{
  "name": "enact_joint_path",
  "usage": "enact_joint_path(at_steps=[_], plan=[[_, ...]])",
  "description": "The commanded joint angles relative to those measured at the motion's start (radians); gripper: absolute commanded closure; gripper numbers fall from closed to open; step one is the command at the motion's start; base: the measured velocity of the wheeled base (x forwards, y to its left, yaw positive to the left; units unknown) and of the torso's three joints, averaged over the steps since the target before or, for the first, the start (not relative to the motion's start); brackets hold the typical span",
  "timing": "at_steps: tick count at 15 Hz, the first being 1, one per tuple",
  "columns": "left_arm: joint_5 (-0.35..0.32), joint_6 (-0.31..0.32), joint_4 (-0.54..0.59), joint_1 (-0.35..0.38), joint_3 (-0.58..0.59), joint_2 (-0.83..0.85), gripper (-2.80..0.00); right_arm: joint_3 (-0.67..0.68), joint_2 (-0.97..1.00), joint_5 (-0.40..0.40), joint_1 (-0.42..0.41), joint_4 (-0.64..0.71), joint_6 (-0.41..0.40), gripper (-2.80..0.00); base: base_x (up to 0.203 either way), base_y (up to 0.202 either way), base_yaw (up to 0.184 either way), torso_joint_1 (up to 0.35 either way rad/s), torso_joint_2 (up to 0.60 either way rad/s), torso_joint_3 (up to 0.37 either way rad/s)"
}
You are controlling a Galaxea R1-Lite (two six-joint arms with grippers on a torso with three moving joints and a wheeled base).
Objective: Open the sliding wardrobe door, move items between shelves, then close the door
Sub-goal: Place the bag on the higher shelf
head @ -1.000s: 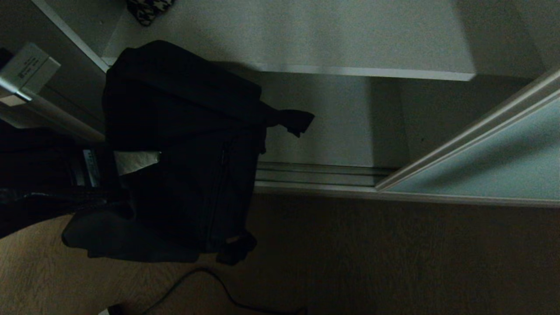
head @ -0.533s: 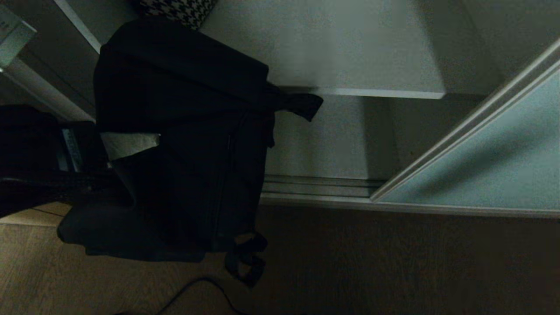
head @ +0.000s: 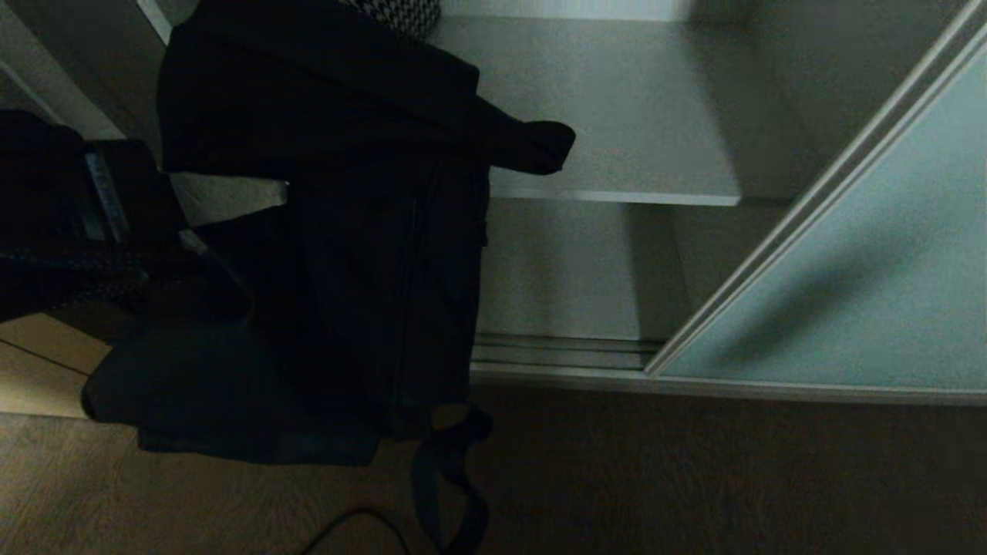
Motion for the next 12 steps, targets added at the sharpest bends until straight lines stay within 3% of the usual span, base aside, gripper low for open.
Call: enact_joint_path(at_steps=[1,6,12], plan=[[0.001,-0.001,0.001,-0.011,-0.026,0.021,0.00,0.000,-0.002,0.000,0.000,0.000,0.000,0.00,0.000,0.000,0.000,0.001,0.00,0.199],[0.001,0.026,0.001,-0.041,-0.093,0.057,0.00,0.001,-0.002,0.000,0.000,0.000,0.000,0.00,0.000,0.000,0.000,-0.001,0.00,0.203],[0.008,0.017,-0.004,-0.040,-0.286,0.210,0.00,0.000,-0.002,0.000,0.000,0.000,0.000,0.00,0.000,0.000,0.000,0.000,0.00,0.000]])
